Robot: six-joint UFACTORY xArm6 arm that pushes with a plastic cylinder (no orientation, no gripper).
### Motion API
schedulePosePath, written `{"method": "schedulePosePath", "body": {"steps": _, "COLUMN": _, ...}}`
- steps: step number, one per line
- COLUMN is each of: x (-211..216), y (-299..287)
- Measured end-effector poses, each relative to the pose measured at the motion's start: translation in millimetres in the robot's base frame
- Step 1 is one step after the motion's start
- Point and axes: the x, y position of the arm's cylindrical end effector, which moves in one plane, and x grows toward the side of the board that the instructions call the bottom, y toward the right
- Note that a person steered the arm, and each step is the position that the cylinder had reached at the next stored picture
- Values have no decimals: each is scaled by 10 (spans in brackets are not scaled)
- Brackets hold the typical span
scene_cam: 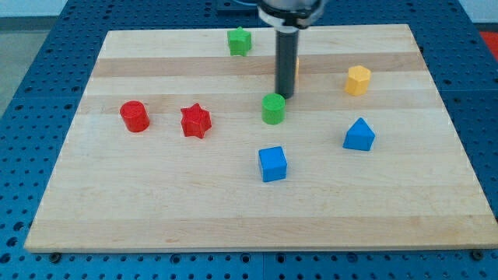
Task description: Push the yellow heart to the right side of the green star
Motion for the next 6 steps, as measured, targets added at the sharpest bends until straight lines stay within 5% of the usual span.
{"method": "schedulePosePath", "body": {"steps": 4, "x": -1128, "y": 33}}
{"method": "schedulePosePath", "body": {"steps": 6, "x": -755, "y": -200}}
